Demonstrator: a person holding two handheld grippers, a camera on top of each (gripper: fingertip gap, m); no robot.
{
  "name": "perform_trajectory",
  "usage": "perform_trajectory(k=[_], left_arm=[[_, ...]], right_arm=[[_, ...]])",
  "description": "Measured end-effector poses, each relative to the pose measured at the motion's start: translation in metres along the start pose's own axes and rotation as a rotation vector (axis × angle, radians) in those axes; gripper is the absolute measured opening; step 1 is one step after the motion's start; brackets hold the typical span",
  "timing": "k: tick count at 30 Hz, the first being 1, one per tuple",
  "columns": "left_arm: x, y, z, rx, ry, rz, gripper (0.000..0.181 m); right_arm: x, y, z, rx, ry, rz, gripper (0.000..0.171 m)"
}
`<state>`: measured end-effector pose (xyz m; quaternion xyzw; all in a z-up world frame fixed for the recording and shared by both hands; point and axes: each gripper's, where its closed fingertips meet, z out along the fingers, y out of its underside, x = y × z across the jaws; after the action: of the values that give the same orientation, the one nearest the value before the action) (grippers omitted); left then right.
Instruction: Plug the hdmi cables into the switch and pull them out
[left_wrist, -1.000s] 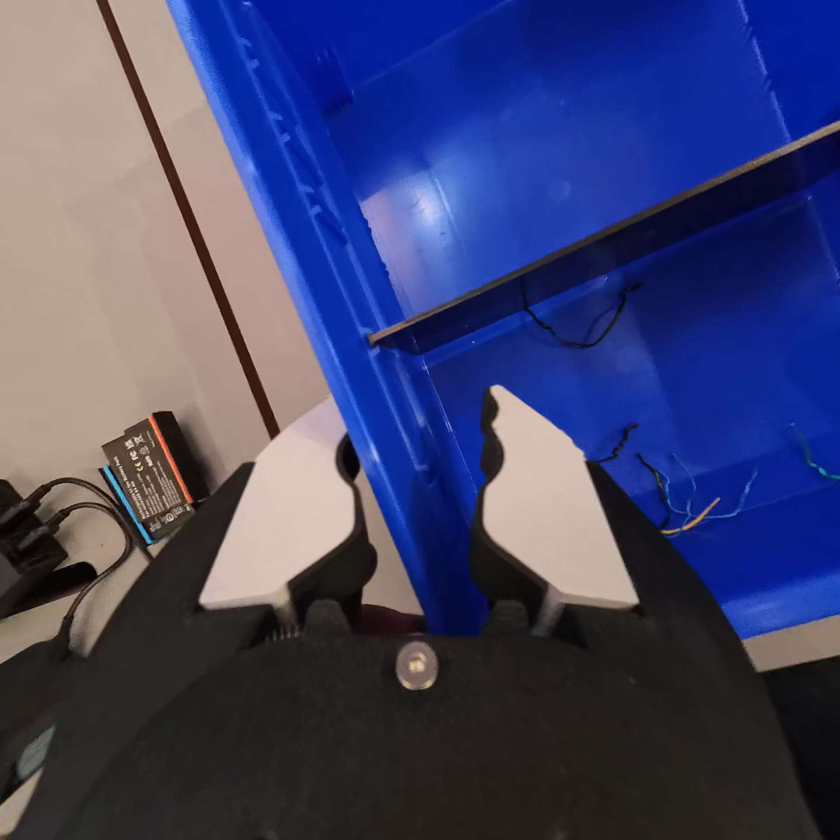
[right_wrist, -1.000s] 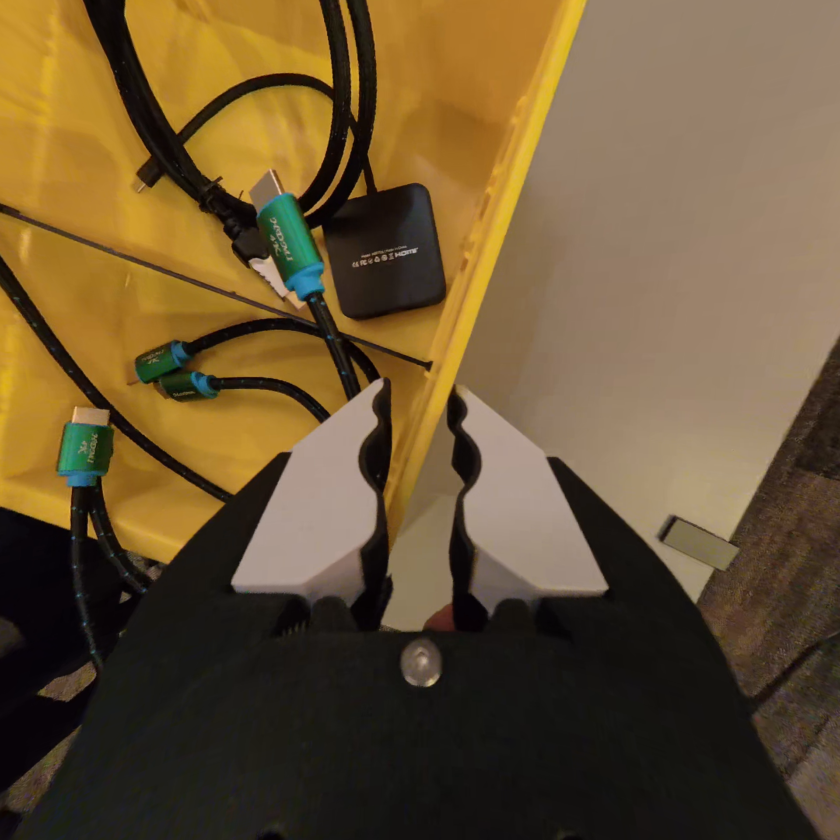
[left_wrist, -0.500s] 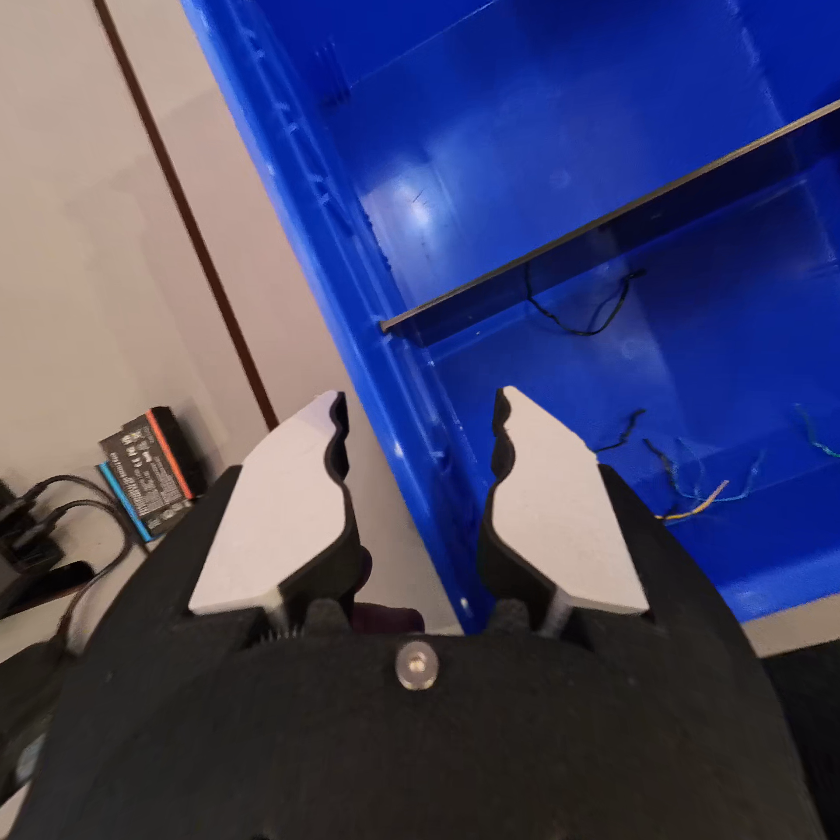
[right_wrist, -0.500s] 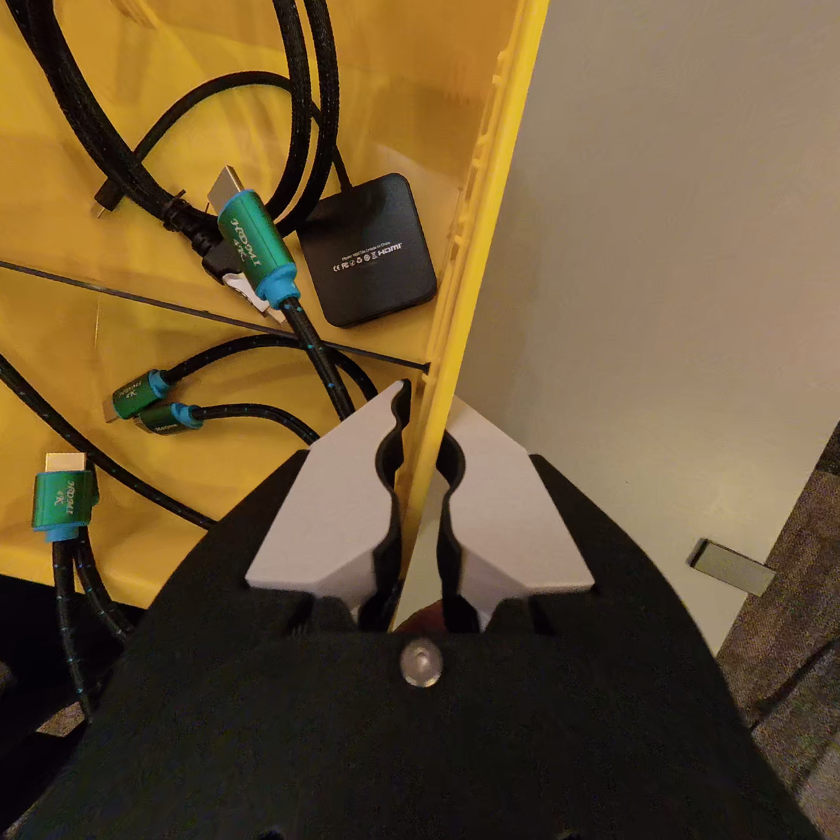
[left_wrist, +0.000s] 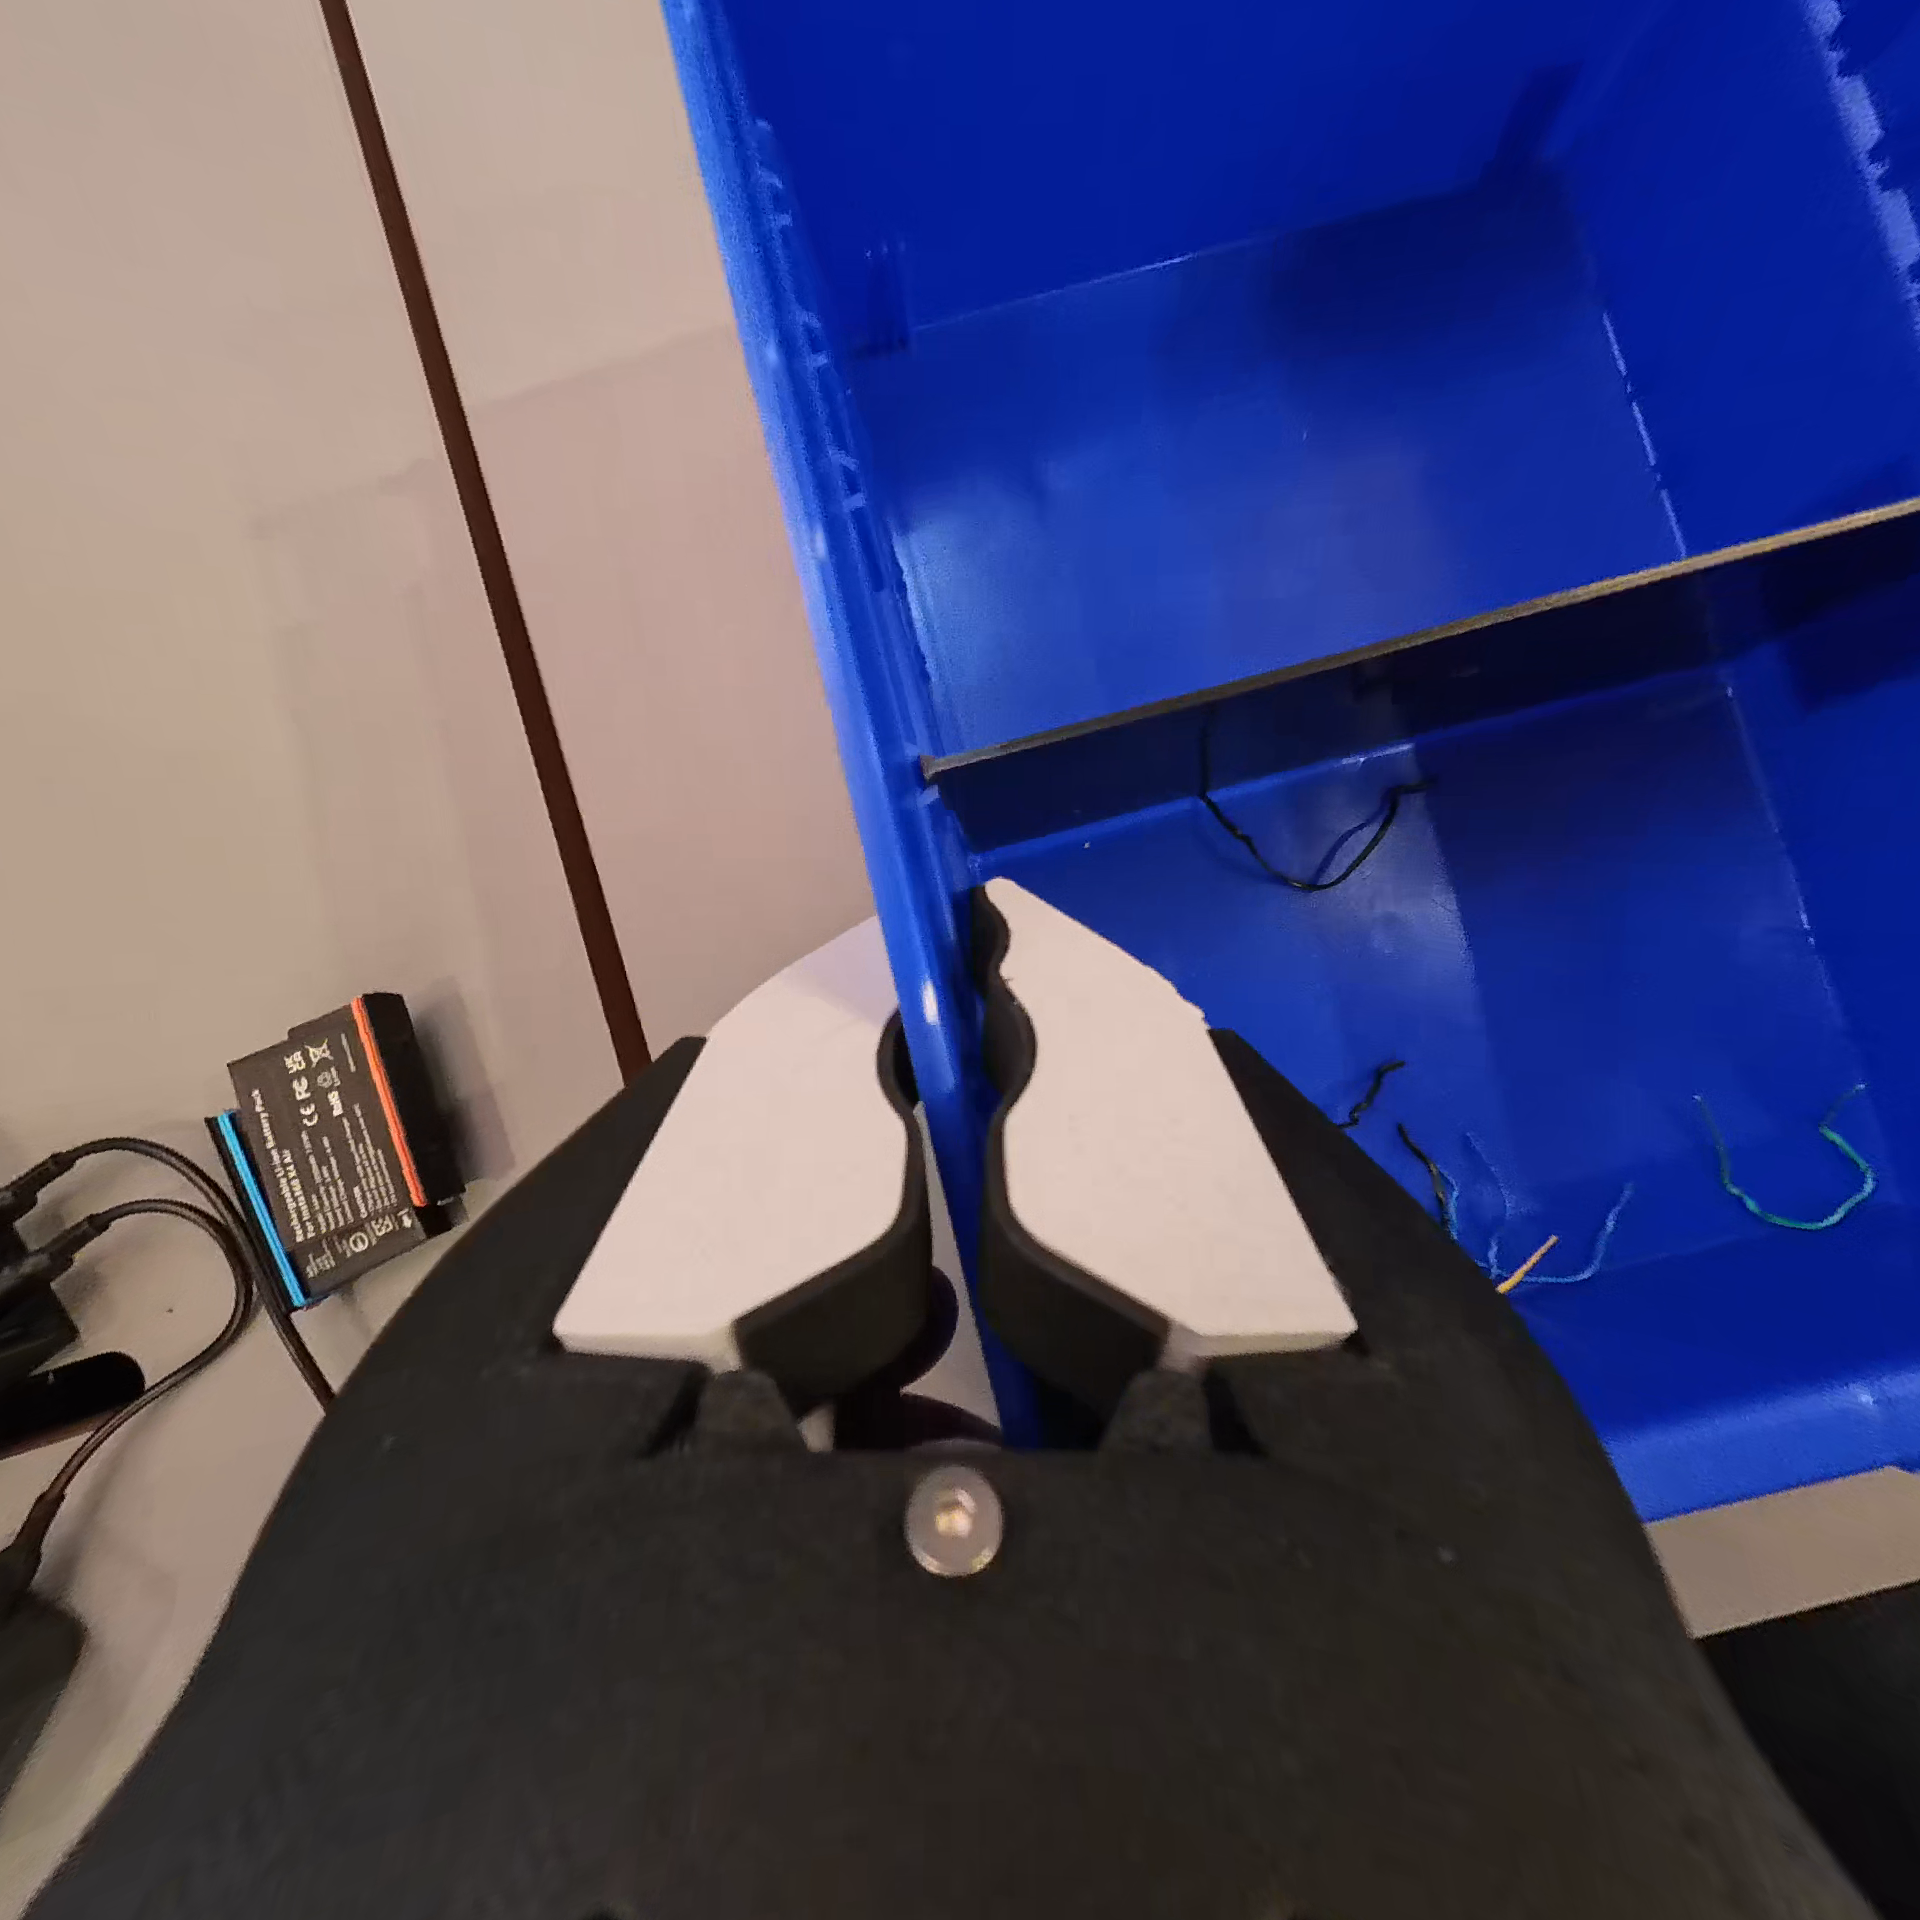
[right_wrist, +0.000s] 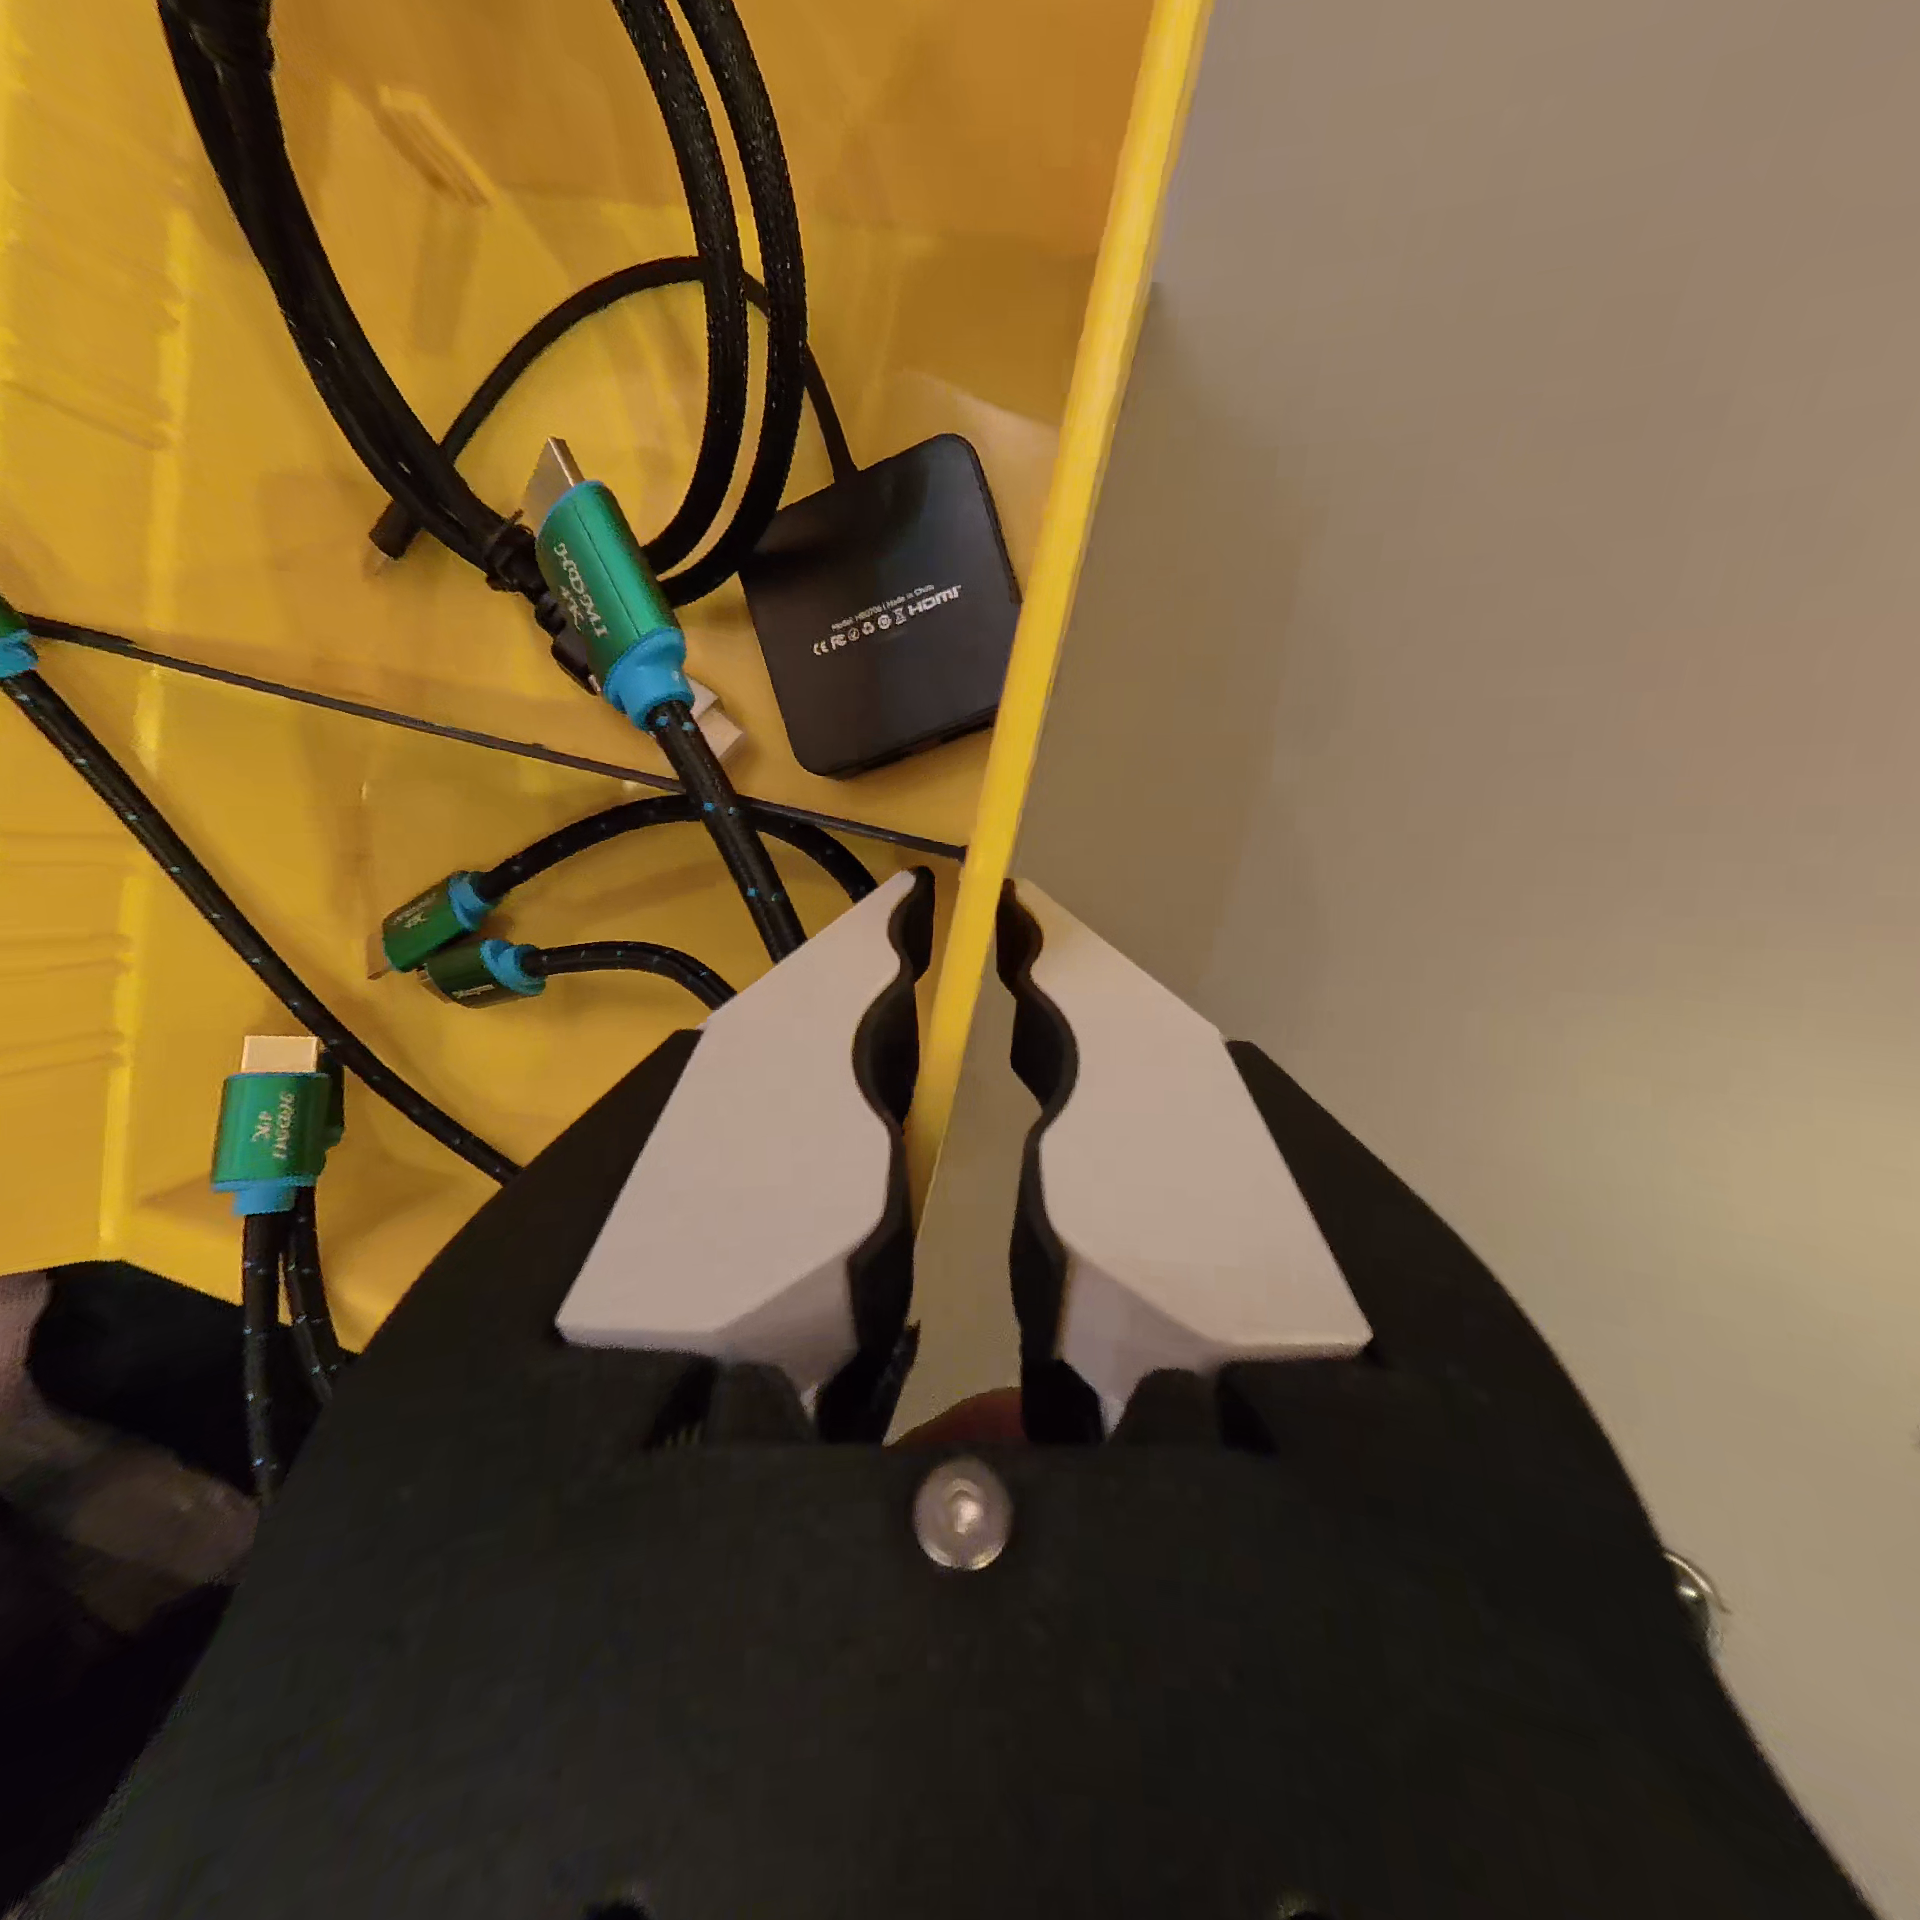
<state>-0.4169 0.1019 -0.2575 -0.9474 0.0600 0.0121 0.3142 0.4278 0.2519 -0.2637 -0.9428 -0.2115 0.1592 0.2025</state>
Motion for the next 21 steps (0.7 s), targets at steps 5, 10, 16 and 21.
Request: perform_trajectory(k=[5,10,16,21], left_arm=[[0.01,-0.01,-0.002,0.039,0.031,0.013,0.003],[0.015,-0.019,-0.007,0.087,0.035,0.028,0.003],[0.013,-0.026,-0.014,0.14,0.02,0.034,0.003],[0.015,-0.03,-0.023,0.172,0.048,0.025,0.003]], right_arm=[[-0.035,-0.008,0.011,0.038,-0.083,0.029,0.012],[-0.087,-0.019,0.024,0.087,-0.217,0.056,0.027],[-0.152,-0.032,0.045,0.139,-0.279,0.04,0.033],[-0.212,-0.045,0.061,0.178,-0.405,0.065,0.045]])
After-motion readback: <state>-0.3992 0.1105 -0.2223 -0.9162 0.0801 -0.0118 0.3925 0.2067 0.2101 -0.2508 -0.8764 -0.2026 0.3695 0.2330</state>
